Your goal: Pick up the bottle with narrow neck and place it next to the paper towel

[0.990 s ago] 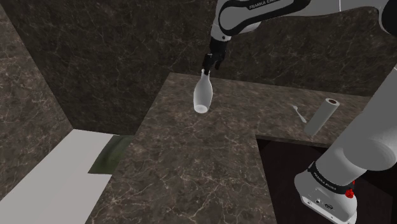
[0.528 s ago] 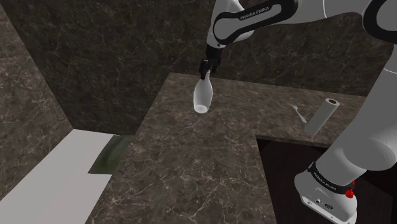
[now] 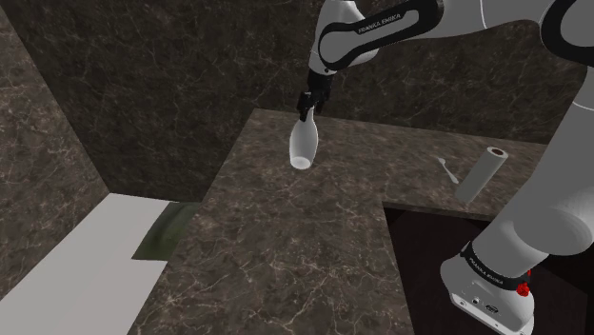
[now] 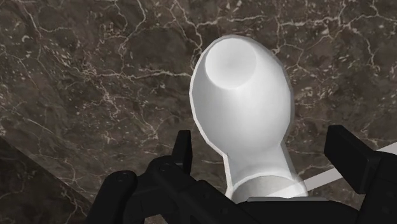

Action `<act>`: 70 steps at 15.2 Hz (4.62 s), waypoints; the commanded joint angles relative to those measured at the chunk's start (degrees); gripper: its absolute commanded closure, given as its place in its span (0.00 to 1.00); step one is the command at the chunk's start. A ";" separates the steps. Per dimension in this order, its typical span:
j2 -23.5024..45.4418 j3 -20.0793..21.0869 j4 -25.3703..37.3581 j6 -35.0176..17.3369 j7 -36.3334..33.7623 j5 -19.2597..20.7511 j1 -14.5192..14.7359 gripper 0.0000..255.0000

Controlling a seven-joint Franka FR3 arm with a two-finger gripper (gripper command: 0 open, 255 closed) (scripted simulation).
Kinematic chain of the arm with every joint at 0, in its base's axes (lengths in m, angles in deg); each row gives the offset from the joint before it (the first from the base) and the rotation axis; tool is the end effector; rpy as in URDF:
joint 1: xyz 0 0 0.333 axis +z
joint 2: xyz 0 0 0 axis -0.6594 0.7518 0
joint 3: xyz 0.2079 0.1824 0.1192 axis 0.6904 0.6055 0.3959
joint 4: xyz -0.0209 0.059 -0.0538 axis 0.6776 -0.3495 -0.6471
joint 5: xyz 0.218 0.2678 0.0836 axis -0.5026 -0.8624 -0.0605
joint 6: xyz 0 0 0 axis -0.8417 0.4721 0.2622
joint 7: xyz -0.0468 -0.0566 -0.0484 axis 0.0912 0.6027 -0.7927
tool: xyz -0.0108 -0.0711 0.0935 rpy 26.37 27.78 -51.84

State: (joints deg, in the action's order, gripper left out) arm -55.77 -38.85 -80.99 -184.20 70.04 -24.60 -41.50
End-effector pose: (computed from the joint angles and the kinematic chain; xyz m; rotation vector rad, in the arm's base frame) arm 0.5795 0.0548 0.4137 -3.1112 -0.2799 -0.1856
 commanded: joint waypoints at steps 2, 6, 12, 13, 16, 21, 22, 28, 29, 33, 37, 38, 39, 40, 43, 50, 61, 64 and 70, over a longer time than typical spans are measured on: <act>0.00 0.00 0.00 0.00 0.00 0.00 0.00 1.00; 0.00 0.00 0.00 0.00 0.01 0.00 0.00 1.00; -0.27 0.01 0.43 0.69 0.02 -0.04 -0.01 1.00; -0.52 0.01 0.88 1.40 0.04 -0.07 -0.01 1.00; -1.20 0.03 2.35 3.54 0.08 -0.16 -0.03 1.00; -2.12 0.05 5.05 7.15 0.13 -0.27 -0.05 1.00; -2.27 0.06 5.63 7.88 0.13 -0.29 -0.05 1.00; -2.91 0.08 9.43 12.32 0.15 -0.37 -0.06 1.00; -2.97 0.08 10.11 13.07 0.15 -0.37 -0.05 1.00; -3.10 0.09 13.03 16.11 0.14 -0.39 -0.04 1.00; -3.02 0.10 16.22 19.22 0.11 -0.38 -0.02 1.00; -2.96 0.11 17.07 20.01 0.10 -0.37 -0.01 1.00; -2.89 0.11 17.93 20.80 0.09 -0.36 0.00 1.00; -2.80 0.12 18.82 21.60 0.08 -0.35 0.01 1.00; -2.45 0.13 21.62 24.04 0.04 -0.31 0.04 1.00; -1.00 0.18 29.04 30.02 -0.09 -0.13 0.18 1.00; 3.79 0.31 44.68 40.90 -0.40 0.46 0.69 1.00; 6.03 0.35 50.54 44.53 -0.51 0.75 0.97 1.00; -7.53 -1.00 33.31 40.84 3.21 -1.30 -2.16 1.00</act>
State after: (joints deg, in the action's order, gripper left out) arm -61.08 -39.63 -45.06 -142.93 72.67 -25.62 -43.26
